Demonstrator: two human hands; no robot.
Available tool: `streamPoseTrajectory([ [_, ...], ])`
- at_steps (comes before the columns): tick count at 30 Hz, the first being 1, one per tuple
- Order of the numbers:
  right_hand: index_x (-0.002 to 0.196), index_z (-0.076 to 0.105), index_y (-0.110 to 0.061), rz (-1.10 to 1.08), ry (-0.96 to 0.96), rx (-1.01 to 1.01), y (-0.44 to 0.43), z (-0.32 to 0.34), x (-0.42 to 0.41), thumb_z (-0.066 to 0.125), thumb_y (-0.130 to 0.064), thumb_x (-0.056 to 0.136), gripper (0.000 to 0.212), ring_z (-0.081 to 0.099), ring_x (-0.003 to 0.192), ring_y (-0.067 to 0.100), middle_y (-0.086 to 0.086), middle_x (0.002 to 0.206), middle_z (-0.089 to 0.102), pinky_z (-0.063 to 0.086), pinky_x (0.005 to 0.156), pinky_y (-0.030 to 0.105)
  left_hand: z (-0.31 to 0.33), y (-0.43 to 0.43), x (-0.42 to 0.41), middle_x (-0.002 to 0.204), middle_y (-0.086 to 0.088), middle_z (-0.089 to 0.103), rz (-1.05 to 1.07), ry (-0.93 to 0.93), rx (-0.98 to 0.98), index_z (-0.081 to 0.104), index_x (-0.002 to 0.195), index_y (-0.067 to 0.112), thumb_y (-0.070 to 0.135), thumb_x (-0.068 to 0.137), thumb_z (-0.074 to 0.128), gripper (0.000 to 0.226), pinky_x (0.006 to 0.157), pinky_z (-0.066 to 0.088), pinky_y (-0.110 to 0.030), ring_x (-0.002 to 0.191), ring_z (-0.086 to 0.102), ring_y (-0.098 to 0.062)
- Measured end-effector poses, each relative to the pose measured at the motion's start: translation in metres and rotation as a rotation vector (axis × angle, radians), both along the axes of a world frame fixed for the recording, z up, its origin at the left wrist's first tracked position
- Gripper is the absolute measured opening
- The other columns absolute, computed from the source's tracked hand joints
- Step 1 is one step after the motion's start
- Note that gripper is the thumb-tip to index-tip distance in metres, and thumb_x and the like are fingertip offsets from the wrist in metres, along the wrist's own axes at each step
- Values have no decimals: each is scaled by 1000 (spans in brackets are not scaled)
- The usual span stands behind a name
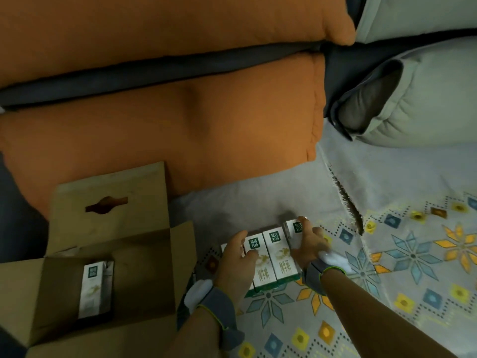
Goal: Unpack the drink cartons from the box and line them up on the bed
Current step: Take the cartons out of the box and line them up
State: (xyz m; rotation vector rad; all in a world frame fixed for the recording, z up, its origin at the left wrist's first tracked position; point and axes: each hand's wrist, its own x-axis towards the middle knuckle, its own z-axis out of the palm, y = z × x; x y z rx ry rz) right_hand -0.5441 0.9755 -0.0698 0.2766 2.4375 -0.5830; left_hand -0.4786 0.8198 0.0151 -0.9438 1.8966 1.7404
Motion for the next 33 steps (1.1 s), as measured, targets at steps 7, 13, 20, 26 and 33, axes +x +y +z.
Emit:
streamPoseTrajectory([
  [7, 146, 0, -24, -103, -1, -26, -5, -13, 16, 55, -10, 82, 86, 57, 109, 42, 23, 131, 49, 50, 91, 47, 3, -9, 5, 151, -9, 32, -1, 8, 11, 35, 139, 17, 7, 94, 46, 48, 110, 35, -50, 136, 36, -29],
  [13, 145, 9, -20, -169, 49, -114, -16, 11, 26, 53, -5, 85, 76, 56, 111, 41, 23, 132, 51, 49, 92, 48, 17, -16, 14, 150, -7, 32, -33, 36, 54, 35, 139, 20, 8, 94, 45, 48, 110, 35, -49, 136, 36, -27],
  [20, 138, 33, -12, -41, 251, -238, -71, 64, 42, 54, -10, 87, 55, 51, 116, 36, 20, 135, 45, 43, 93, 37, 37, -45, 29, 131, -7, 50, -58, 108, 47, 47, 128, 16, 4, 95, 40, 35, 75, 46, -12, 103, 53, -12],
  [26, 135, 38, -9, 63, 394, -349, -129, 111, 53, 56, -11, 86, 52, 47, 121, 34, 19, 135, 45, 37, 98, 34, 53, -86, 44, 117, -2, 50, 25, 139, 39, 49, 125, 15, 4, 95, 41, 33, 77, 44, -13, 100, 51, -10],
  [33, 128, 46, -8, 144, 496, -454, -212, 139, 79, 60, -11, 83, 47, 45, 121, 31, 17, 130, 48, 34, 99, 31, 60, -152, 71, 113, 3, 54, 125, 163, -34, 52, 116, 23, 7, 93, 44, 29, 97, 40, -29, 109, 51, -14],
])
